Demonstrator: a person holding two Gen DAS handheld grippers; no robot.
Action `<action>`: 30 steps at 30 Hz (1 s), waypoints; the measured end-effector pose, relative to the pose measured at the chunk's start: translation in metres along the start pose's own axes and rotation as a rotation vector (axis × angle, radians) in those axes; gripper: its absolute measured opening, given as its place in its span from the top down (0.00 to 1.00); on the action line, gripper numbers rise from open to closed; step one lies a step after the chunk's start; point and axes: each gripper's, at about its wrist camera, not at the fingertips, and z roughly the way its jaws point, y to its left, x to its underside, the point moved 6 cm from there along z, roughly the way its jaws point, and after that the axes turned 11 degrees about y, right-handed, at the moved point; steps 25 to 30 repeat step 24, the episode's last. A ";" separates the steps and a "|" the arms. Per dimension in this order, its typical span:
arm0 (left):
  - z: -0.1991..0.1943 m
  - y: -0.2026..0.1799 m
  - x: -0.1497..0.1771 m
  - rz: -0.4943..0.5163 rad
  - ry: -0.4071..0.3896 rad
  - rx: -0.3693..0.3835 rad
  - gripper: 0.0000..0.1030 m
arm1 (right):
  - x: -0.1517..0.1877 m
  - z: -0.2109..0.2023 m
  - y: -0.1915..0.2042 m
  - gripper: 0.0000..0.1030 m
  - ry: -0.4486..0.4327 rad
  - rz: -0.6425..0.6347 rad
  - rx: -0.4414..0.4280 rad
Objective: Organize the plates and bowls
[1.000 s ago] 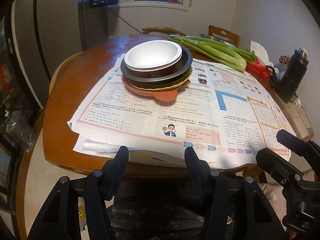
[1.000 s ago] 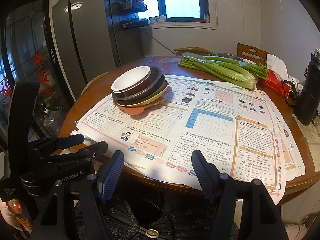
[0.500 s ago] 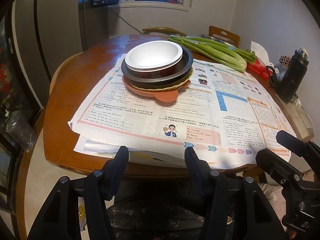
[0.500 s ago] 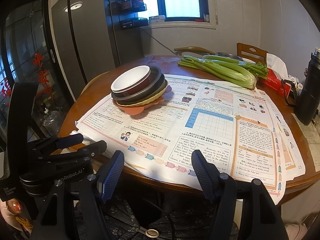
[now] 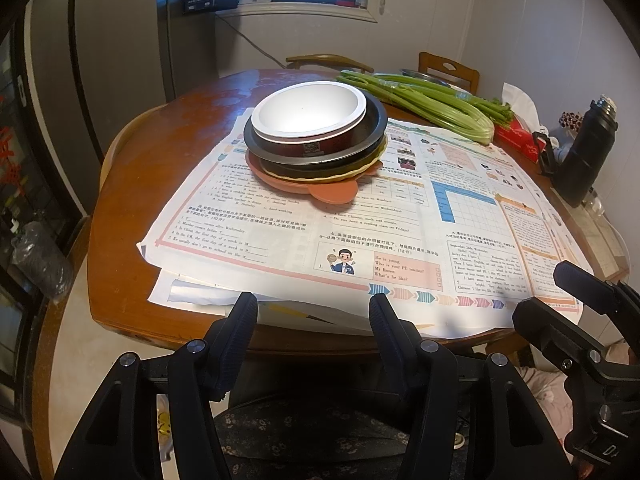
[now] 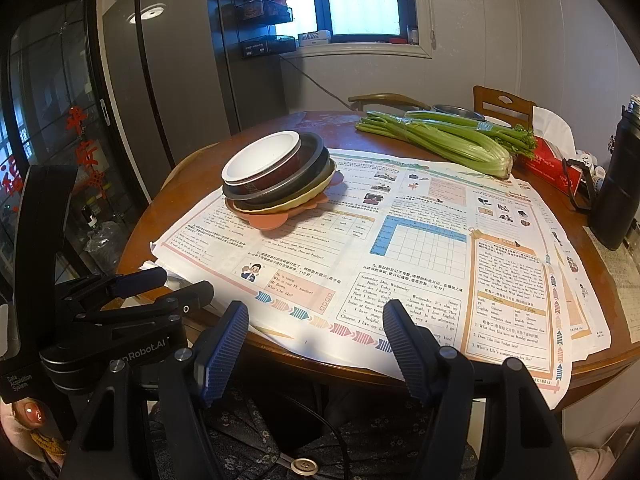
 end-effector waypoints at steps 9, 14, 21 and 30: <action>0.000 0.001 0.000 -0.005 0.004 0.001 0.42 | 0.000 0.001 0.001 0.33 0.000 -0.002 -0.001; 0.001 0.002 0.000 -0.008 0.005 0.000 0.42 | 0.000 0.002 0.001 0.33 0.003 -0.001 -0.001; -0.009 0.018 -0.026 -0.041 -0.079 0.006 0.42 | -0.008 0.008 -0.005 0.33 0.010 0.000 -0.007; -0.013 0.043 -0.056 -0.084 -0.102 -0.007 0.42 | -0.021 0.013 -0.024 0.33 0.023 0.040 -0.027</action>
